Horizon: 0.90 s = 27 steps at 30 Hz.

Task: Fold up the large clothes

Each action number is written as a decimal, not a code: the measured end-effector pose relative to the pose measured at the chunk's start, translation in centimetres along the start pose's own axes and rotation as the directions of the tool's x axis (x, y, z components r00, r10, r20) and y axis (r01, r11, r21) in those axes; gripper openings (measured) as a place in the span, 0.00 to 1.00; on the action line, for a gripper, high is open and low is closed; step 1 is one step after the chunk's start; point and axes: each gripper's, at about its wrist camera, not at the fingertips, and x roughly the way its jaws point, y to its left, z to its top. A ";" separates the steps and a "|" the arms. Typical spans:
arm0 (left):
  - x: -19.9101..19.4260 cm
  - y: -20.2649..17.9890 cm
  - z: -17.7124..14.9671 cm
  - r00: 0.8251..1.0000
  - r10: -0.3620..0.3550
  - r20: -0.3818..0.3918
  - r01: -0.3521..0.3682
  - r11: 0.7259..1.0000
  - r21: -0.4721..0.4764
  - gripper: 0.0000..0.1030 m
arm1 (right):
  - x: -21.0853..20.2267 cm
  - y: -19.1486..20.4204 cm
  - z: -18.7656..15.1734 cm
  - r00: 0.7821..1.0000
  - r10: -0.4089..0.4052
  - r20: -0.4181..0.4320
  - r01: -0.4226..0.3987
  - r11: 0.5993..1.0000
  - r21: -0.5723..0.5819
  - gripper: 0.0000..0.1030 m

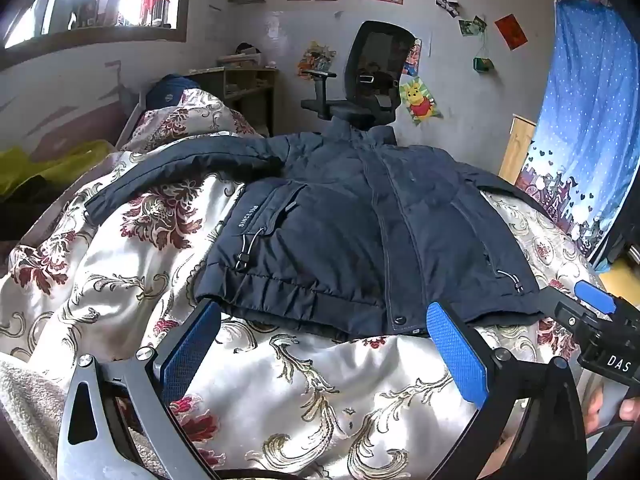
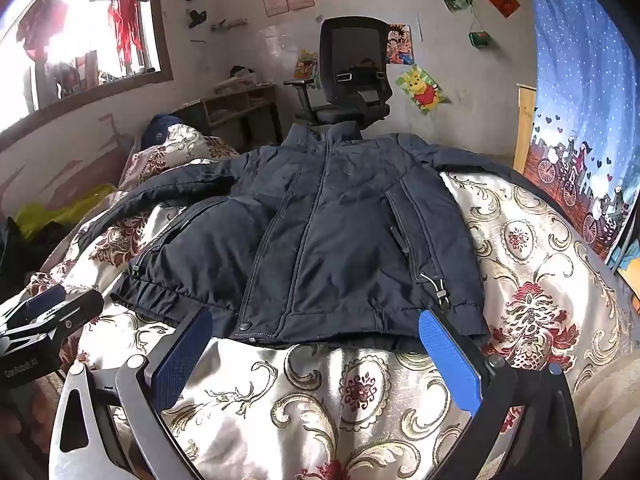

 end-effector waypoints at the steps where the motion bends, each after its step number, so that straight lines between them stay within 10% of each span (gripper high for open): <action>1: 0.0 0.0 0.0 1.000 0.000 0.000 0.000 1.000 0.000 0.98 | 0.0 0.0 0.0 1.000 0.000 -0.001 0.000 1.000 0.000 1.00; 27: -0.1 0.5 -0.1 1.000 0.000 0.004 -0.001 1.000 0.007 0.98 | 0.4 -0.1 -0.1 1.000 0.001 -0.005 -0.001 1.000 0.001 1.00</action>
